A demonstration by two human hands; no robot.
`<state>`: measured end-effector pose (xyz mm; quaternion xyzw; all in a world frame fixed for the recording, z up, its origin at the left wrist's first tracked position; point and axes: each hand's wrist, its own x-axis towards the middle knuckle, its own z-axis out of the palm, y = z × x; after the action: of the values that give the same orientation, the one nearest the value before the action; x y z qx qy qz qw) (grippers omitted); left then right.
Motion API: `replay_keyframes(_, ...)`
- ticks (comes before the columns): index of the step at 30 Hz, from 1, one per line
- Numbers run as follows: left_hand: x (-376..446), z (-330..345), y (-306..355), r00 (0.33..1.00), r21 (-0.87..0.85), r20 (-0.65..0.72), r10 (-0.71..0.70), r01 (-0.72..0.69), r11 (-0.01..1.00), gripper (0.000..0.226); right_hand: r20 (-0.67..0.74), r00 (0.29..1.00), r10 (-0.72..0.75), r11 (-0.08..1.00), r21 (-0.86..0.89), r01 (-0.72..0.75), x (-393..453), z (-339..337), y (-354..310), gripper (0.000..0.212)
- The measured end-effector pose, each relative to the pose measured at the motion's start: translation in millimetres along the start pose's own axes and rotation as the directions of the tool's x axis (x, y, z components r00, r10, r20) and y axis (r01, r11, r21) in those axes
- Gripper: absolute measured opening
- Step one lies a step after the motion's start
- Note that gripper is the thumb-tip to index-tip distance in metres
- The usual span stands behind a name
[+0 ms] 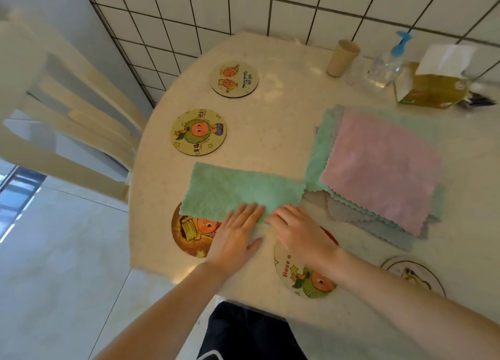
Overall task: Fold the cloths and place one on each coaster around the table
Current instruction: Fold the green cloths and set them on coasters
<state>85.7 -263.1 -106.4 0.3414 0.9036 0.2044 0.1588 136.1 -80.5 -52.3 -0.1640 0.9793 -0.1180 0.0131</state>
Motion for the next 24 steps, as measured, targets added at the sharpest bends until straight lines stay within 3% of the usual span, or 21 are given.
replay_keyframes(4, 6, 6, 15, 0.995, -0.157, -0.024, -0.099, 0.094, 0.983, 0.051, -0.038, 0.995, -0.098, 0.985, 0.138, 0.102, -5, -18, 5, 0.016)
replay_keyframes(7, -2, -1, 12, 0.991, -0.316, -0.029, -0.134, 0.118, 0.942, 0.043, -0.099, 0.994, 0.042, 0.984, 0.175, -0.024, -2, -26, 41, 0.027)
replay_keyframes(9, -11, -12, 11, 0.992, -0.361, -0.004, -0.127, 0.117, 0.925, 0.043, -0.002, 0.986, 0.169, 0.974, 0.152, -0.167, 1, -26, 70, 0.050)
replay_keyframes(11, -20, -19, 8, 0.994, -0.403, 0.027, -0.103, 0.105, 0.909, 0.042, 0.169, 0.970, 0.174, 0.981, 0.061, -0.187, 2, -17, 91, 0.063)
replay_keyframes(14, -37, -22, 3, 0.993, -0.446, 0.042, -0.110, 0.117, 0.887, 0.039, 0.392, 0.920, 0.000, 1.000, 0.025, -0.011, 5, 8, 90, 0.076)
replay_keyframes(16, -48, -21, -1, 0.989, -0.479, 0.066, -0.134, 0.149, 0.865, 0.037, 0.419, 0.896, -0.144, 0.988, 0.110, 0.108, 10, 24, 79, 0.080)
replay_keyframes(19, -63, -18, -6, 0.984, -0.487, 0.101, -0.150, 0.180, 0.855, 0.039, 0.255, 0.896, -0.363, 0.928, 0.185, 0.323, 16, 43, 64, 0.076)
replay_keyframes(21, -75, -18, -11, 0.973, -0.485, 0.099, -0.210, 0.232, 0.844, 0.038, 0.149, 0.853, -0.500, 0.857, 0.229, 0.462, 20, 49, 57, 0.060)
replay_keyframes(24, -87, -19, -12, 0.939, -0.505, 0.121, -0.322, 0.337, 0.794, 0.035, 0.144, 0.813, -0.564, 0.808, 0.299, 0.508, 21, 49, 55, 0.043)
